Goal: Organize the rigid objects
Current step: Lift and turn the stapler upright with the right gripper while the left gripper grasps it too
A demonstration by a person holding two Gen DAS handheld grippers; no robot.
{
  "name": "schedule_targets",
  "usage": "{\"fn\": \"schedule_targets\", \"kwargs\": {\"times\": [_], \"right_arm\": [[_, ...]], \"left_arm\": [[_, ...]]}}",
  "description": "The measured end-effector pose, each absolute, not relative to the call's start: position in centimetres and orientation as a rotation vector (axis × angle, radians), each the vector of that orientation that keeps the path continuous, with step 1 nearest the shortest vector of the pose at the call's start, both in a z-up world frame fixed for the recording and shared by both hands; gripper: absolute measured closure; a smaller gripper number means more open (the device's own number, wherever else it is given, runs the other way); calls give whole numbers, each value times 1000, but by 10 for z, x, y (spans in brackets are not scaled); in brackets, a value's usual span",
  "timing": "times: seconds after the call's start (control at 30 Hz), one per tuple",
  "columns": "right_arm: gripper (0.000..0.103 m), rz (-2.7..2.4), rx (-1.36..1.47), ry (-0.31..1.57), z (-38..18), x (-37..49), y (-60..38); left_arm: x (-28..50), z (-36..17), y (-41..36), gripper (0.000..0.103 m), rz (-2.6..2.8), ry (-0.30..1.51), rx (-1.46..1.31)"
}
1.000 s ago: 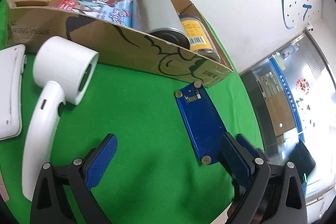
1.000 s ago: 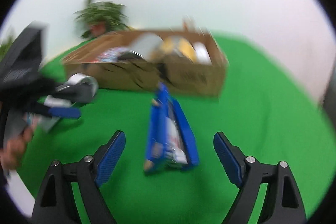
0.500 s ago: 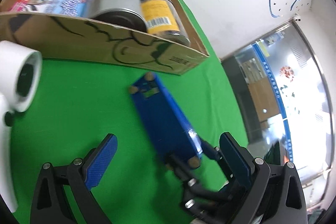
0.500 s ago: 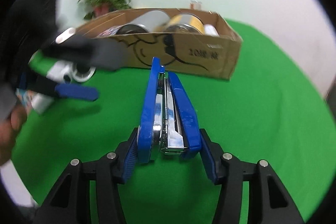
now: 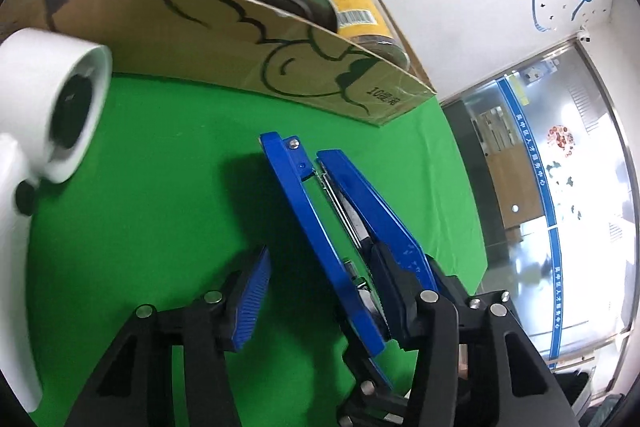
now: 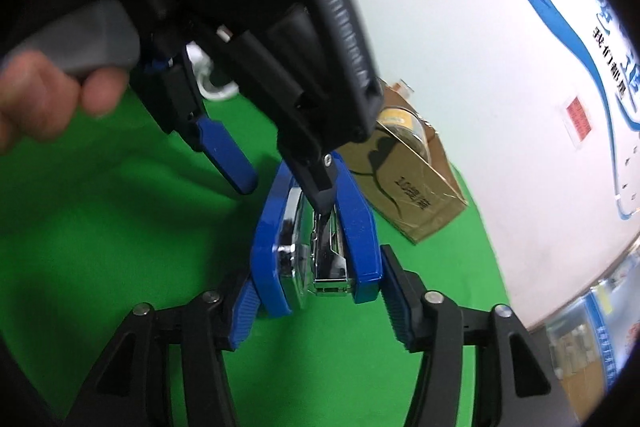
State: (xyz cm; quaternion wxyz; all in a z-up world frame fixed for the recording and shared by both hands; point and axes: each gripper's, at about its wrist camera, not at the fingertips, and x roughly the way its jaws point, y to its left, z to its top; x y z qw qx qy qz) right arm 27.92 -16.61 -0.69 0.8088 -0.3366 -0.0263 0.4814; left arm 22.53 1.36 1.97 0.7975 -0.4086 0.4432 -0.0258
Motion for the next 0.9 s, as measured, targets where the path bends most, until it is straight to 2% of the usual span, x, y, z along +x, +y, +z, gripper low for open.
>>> {"fn": "schedule_targets", "kwargs": {"times": [0.07, 0.1, 0.13, 0.17, 0.2, 0.3, 0.33, 0.37, 0.43, 0.57, 0.6, 0.63, 0.67, 0.9], "right_arm": [[36, 1144, -621, 39, 2, 285, -181], [30, 1189, -576, 75, 7, 291, -185], [27, 1241, -507, 122, 13, 297, -191], [22, 1279, -444, 162, 17, 303, -199], [22, 1316, -389, 199, 22, 307, -196], [22, 1364, -311, 337, 23, 318, -186], [22, 1368, -315, 364, 22, 319, -180], [22, 1369, -327, 380, 19, 318, -175], [22, 1363, -340, 407, 17, 319, -170], [25, 1314, -366, 485, 3, 315, -150], [34, 1314, -376, 503, 0, 315, -145], [36, 1305, -390, 499, -2, 314, -143], [42, 1290, -403, 482, -2, 311, -142], [44, 1306, -341, 546, -4, 308, -154]], "left_arm": [[220, 18, 17, 53, -18, 965, -868], [218, 18, 16, 60, 10, 974, -843], [215, 18, 15, 73, 34, 986, -818], [213, 18, 16, 74, 45, 992, -801], [212, 17, 17, 73, 39, 991, -812], [208, 18, 21, 52, 21, 967, -865], [206, 19, 24, 38, 30, 950, -874], [203, 21, 26, 20, 37, 916, -889], [196, 24, 31, 3, 55, 865, -912], [205, 27, 26, 1, 28, 888, -918], [209, 26, 23, 1, 12, 897, -932], [211, 24, 20, 1, 1, 910, -941], [216, 22, 17, 1, -6, 922, -942], [238, 12, -5, 2, -24, 946, -894]]}}
